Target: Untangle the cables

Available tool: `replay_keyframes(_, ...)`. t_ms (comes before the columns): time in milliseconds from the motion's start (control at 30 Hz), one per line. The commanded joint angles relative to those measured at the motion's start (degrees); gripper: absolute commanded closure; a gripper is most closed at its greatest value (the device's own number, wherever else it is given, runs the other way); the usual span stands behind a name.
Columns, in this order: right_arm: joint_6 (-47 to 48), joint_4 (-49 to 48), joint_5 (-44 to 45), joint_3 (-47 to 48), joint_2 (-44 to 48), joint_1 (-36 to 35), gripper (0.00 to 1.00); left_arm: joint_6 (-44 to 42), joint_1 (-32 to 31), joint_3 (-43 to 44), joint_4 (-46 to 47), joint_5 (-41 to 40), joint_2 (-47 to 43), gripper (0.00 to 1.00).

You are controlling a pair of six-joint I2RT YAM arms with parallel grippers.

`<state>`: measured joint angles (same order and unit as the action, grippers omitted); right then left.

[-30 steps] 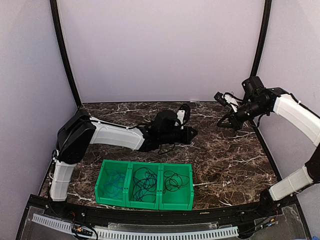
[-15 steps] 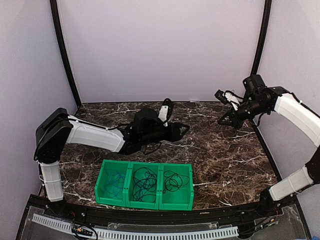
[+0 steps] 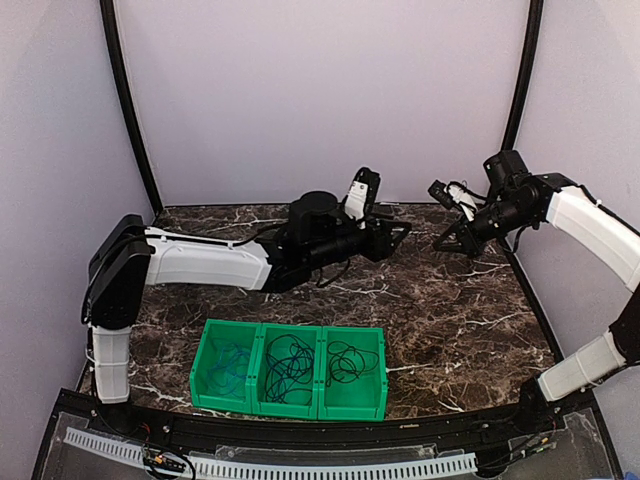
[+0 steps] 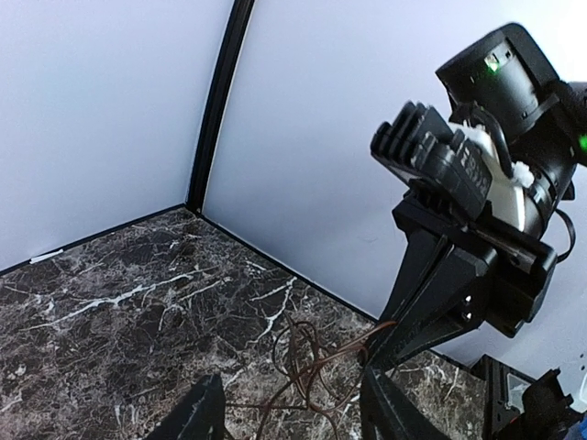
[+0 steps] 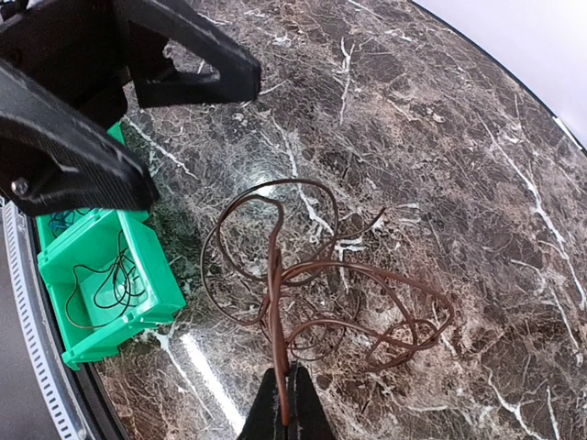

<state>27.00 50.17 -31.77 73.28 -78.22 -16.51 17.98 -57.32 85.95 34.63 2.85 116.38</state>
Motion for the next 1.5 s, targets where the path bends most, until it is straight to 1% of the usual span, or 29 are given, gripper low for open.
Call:
replay_keyframes(0, -1.4, -0.7, -3.1, 1.7, -0.6, -0.4, 1.00, -6.2, -0.7, 3.4, -6.2, -0.3, 1.7, 0.49)
replay_keyframes(100, -1.5, -0.3, -3.8, 1.9, -0.9, -0.4, 1.00, -7.5, -0.8, 4.3, -6.6, 0.2, 2.7, 0.51)
replay_keyframes(233, -1.7, 0.2, -5.6, 2.1, -1.1, -0.4, 1.00, -8.0, -0.7, 5.3, -6.2, -1.6, 4.2, 0.57)
replay_keyframes(367, -1.4, 1.3, -8.6, 2.2, -1.1, -0.7, 0.99, -7.7, -0.6, 6.3, -4.6, -7.9, 5.6, 0.64)
replay_keyframes(400, -1.3, 1.6, -9.0, 2.2, -1.1, -0.9, 0.99, -7.5, -0.6, 6.6, -3.9, -10.3, 5.9, 0.68)
replay_keyframes(433, -1.2, 1.9, -9.2, 2.1, -1.1, -1.0, 0.99, -6.9, -0.4, 6.8, -3.5, -11.2, 6.4, 0.71)
replay_keyframes(500, -0.7, 2.7, -10.0, 1.9, -1.0, -1.2, 0.99, -5.9, 0.1, 7.0, -1.6, -13.5, 7.2, 0.75)
replay_keyframes(567, 0.1, 4.0, -11.7, 1.9, -1.1, -1.5, 0.99, -5.0, 0.7, 7.2, 0.8, -14.8, 8.3, 0.77)
replay_keyframes(633, 0.9, 5.4, -13.3, 1.9, -1.1, -1.7, 0.99, -4.1, 1.2, 8.3, 2.9, -16.4, 10.1, 0.77)
replay_keyframes(667, 1.5, 6.4, -13.9, 2.1, -1.1, -1.8, 0.99, -3.9, 1.6, 8.8, 3.0, -17.1, 10.6, 0.75)
replay_keyframes(700, 2.0, 7.3, -14.5, 2.4, -1.0, -1.9, 0.99, -3.4, 1.7, 10.1, 3.0, -18.4, 11.9, 0.71)
replay_keyframes(767, 3.2, 9.5, -15.6, 3.0, -0.6, -1.9, 1.00, -2.0, 2.5, 11.4, 2.1, -20.8, 13.2, 0.68)
replay_keyframes(833, 4.8, 12.1, -16.9, 3.9, 0.0, -1.8, 1.00, 0.0, 3.8, 11.5, 1.3, -21.5, 13.7, 0.66)
replay_keyframes(1000, 8.8, 18.4, -20.0, 8.1, 1.4, -1.5, 1.00, 3.7, 9.4, 9.8, -1.4, -20.6, 13.7, 0.65)
replay_keyframes(1233, 10.9, 20.7, -22.7, 11.8, 2.0, 0.8, 1.00, 3.5, 14.0, 6.7, -4.5, -19.6, 12.8, 0.66)
replay_keyframes(1300, 11.0, 20.3, -22.7, 12.0, 2.0, 1.6, 1.00, 2.8, 14.9, 6.0, -4.7, -19.5, 12.2, 0.69)
replay_keyframes(1367, 10.9, 19.8, -22.1, 12.0, 2.0, 2.2, 1.00, 2.6, 15.3, 5.5, -4.7, -19.0, 11.7, 0.73)
replay_keyframes(1433, 10.4, 19.0, -21.5, 11.7, 1.8, 2.8, 1.00, 2.4, 15.7, 4.7, -4.3, -18.2, 10.5, 0.81)
replay_keyframes(1467, 10.2, 18.6, -21.4, 11.4, 1.7, 3.1, 1.00, 2.2, 15.7, 4.0, -4.1, -18.2, 10.1, 0.86)
